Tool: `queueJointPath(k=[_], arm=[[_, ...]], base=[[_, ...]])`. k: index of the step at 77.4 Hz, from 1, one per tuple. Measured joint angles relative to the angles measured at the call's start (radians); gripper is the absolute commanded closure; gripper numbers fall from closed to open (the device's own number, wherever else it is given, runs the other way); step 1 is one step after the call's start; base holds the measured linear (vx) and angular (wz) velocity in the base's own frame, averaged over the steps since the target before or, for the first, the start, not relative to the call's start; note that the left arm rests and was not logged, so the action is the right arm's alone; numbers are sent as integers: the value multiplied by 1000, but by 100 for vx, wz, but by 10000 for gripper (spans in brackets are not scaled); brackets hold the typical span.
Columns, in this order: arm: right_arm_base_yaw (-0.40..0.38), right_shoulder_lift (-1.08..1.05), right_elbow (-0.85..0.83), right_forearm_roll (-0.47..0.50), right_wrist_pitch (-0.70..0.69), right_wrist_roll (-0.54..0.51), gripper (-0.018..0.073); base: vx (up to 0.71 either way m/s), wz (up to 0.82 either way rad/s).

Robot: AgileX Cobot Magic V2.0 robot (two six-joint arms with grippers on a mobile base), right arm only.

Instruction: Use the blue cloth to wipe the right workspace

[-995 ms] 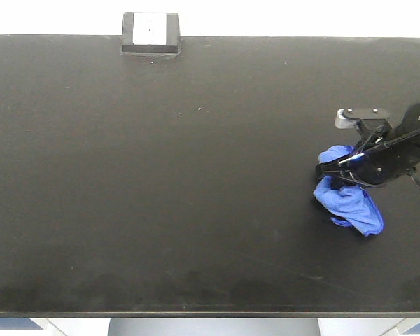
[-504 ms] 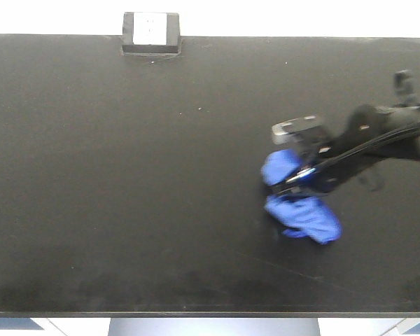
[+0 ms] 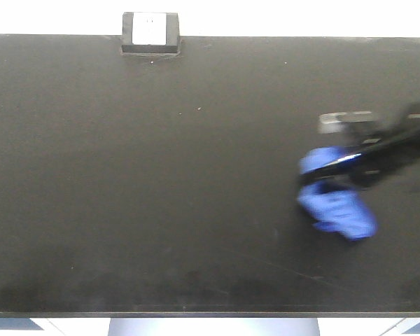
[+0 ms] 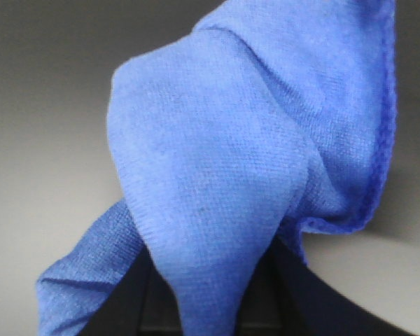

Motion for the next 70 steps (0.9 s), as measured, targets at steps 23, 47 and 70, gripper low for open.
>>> queueJointPath(k=[23,47,70], arm=[[228,0,0,7,-37,22,563],[-99,3,-2,-170,-39,148,559],[-164,5,-2,-86,-37,56,428]], base=[[0,0],[0,0],[0,0]])
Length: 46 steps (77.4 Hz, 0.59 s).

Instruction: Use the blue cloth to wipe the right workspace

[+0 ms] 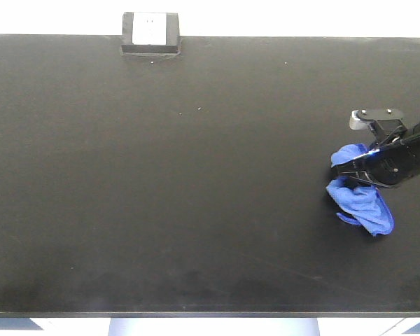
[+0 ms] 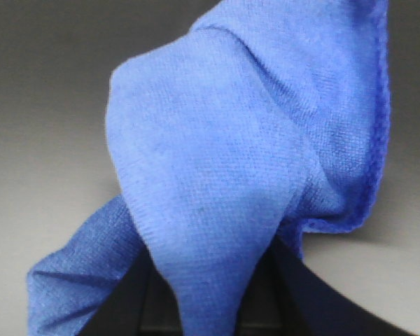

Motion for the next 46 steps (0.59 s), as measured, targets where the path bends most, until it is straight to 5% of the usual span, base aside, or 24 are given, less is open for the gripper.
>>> queueJointPath(k=[29,46], arm=[[0,-113,0,61,11,-20,-57],[0,-349,2,63,30,-22,-52]], base=[[0,0],[0,0]])
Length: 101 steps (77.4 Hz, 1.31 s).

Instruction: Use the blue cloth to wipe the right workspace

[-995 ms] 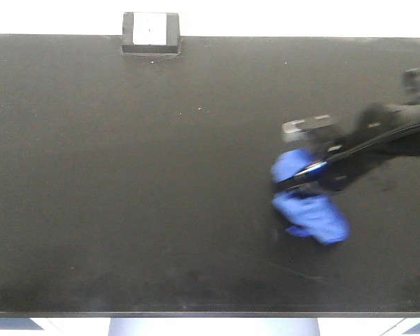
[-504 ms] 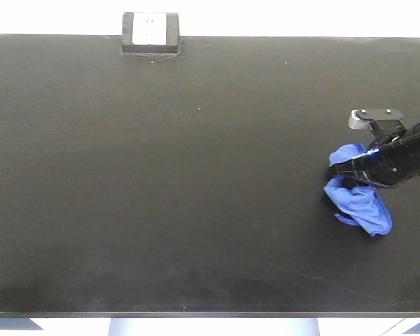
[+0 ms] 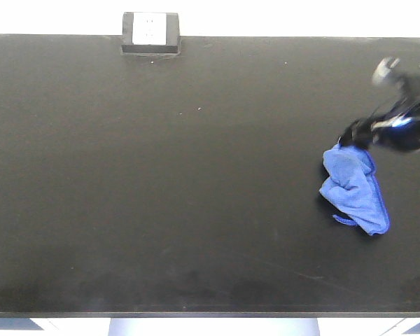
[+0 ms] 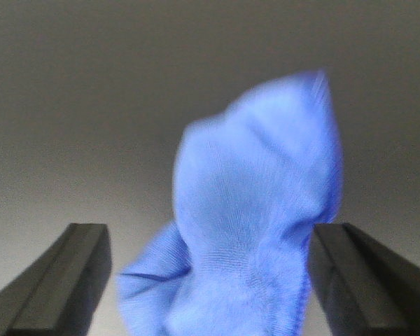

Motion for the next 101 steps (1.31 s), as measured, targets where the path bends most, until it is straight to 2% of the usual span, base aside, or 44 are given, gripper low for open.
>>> queueJointPath(k=[6,12,23,24,38,48,101], arm=[[0,-103,0,2,23,0,31],[0,-254,0,6,55,8,172],[0,-519,3,6,92,64,560],[0,-543,5,6,96,70,574],[0,-828,6,6,104,108,570],[0,-940,6,5,108,109,567],[0,-994,6,-6,124,108,567]], base=[[0,0],[0,0],[0,0],[0,0],[0,0],[0,0],[0,0]])
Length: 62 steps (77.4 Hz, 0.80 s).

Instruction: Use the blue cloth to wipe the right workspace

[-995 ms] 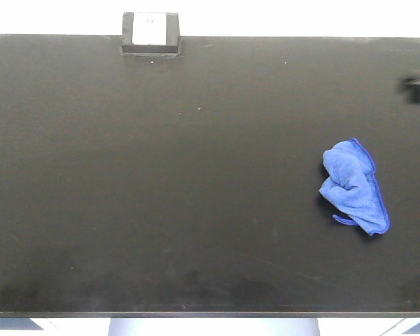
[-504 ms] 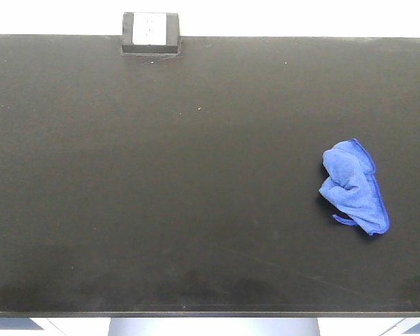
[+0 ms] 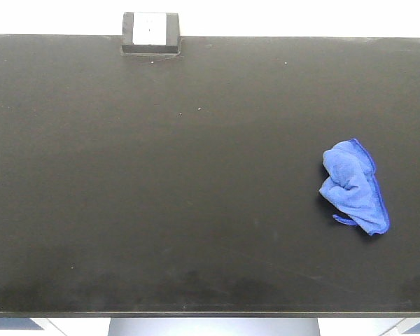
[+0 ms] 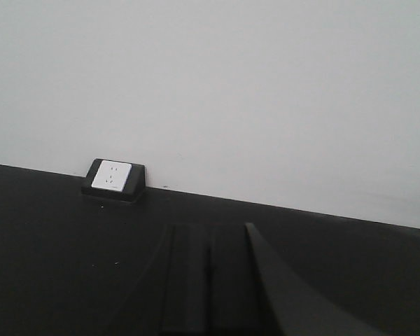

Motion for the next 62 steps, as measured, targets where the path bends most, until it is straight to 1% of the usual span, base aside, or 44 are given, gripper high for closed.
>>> queueJointPath(k=[8,16,24,31,38,46,54,62], arm=[[0,0,0,-8,0,0,567],[0,-11,3,-49,0,1,567],[0,-64,55,-96,-36,1,567],[0,-147,163,-124,-103,3,567],[0,-245,323,-147,-198,9,567],[0,-357,497,-183,-263,31,567],[0,-448,679,-229,-330,83,567],[0,-489,835,-277,-394,143,567]], base=[[0,0],[0,0],[0,0],[0,0],[0,0],[0,0],[0,0],[0,0]])
